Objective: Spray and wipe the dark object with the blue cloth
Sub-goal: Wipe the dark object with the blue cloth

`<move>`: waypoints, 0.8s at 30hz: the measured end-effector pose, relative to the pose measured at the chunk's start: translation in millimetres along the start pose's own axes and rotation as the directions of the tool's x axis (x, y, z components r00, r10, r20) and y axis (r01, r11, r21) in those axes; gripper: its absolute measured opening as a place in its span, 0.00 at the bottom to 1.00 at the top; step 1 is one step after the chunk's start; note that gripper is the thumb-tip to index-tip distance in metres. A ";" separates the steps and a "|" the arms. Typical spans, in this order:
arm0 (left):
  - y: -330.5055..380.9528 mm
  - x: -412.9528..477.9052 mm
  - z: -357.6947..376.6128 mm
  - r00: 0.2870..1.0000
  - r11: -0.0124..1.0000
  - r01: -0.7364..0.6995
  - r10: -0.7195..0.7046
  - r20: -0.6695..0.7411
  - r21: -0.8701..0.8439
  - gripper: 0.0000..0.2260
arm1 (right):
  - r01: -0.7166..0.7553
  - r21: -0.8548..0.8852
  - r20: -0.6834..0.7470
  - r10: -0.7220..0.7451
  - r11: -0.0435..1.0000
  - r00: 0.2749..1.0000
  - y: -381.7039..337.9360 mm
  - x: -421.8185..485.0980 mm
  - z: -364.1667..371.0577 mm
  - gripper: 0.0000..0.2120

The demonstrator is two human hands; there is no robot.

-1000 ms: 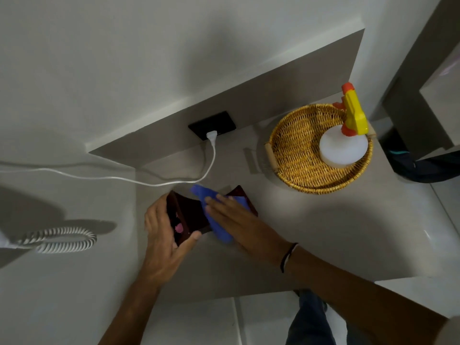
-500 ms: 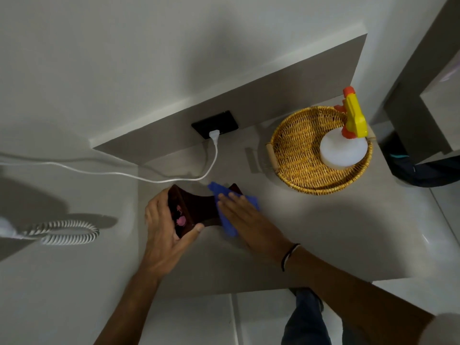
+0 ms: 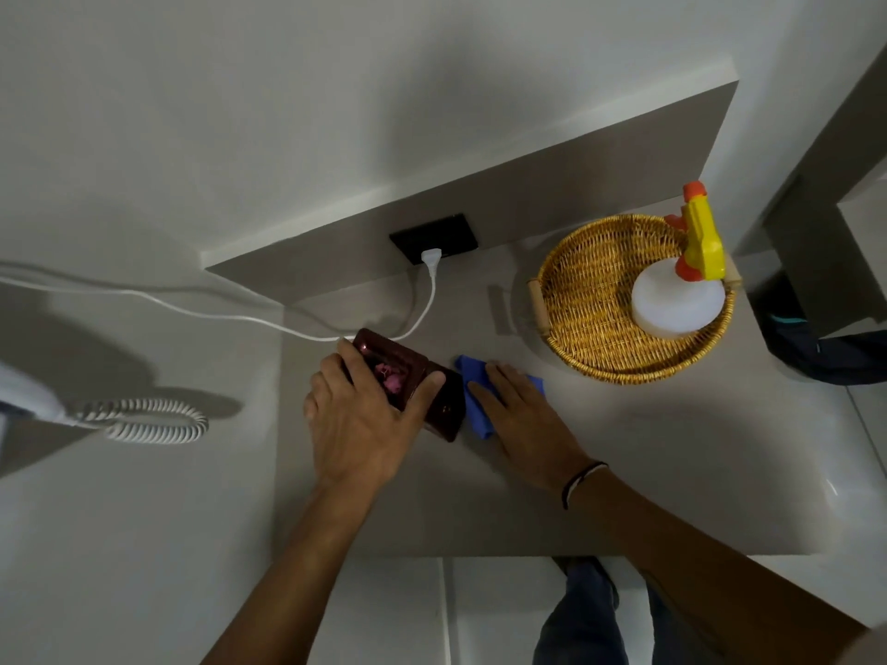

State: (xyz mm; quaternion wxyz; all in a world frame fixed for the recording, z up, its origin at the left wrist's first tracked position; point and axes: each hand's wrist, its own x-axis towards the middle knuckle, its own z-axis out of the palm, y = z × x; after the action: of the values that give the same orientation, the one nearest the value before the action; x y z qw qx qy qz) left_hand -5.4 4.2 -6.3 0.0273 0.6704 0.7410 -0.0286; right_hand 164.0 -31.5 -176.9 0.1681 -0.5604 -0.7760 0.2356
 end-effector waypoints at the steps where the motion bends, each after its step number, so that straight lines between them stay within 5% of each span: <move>1: -0.6 0.0 -2.2 0.999 1.000 0.010 -0.010 0.032 -0.007 0.58 | -0.010 -0.047 0.004 0.011 0.999 1.000 -0.5 2.0 0.7 0.34; 5: -20.2 6.2 -13.5 0.980 0.992 -0.082 0.098 0.173 -0.096 0.62 | -0.016 -0.137 -0.015 0.014 0.990 1.000 -2.1 12.1 -5.2 0.32; 8: -45.1 18.9 -22.4 0.887 0.916 -0.391 0.401 0.228 -0.093 0.65 | -0.010 -0.131 -0.055 0.002 0.991 0.999 -0.6 17.2 -10.6 0.27; 12: -61.4 36.4 -21.5 0.719 0.736 -0.674 0.672 0.175 -0.060 0.56 | -0.094 0.199 -0.070 0.110 0.976 0.991 0.9 19.1 -23.6 0.23; 15: -57.9 42.4 -19.2 0.749 0.746 -0.640 0.659 0.068 -0.186 0.45 | -0.065 0.551 -0.175 0.192 0.832 0.966 -7.5 16.1 -41.9 0.23; 19: -56.9 33.7 -11.5 0.874 0.831 -0.385 0.468 0.132 -0.401 0.45 | 0.017 0.750 -0.261 0.272 0.661 0.926 -32.7 10.5 -51.7 0.25; 24: -65.8 23.1 -3.6 0.919 0.826 -0.285 0.380 0.105 -0.486 0.44 | 0.215 0.736 -0.272 -0.010 0.642 0.962 -72.0 12.5 -42.7 0.31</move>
State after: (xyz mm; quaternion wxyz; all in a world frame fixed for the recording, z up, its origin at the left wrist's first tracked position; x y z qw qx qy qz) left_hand -73.2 20.8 -4.1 0.2636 0.7574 0.5909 0.0872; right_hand 125.5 -30.9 -101.5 0.4949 -0.4130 -0.6127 0.4572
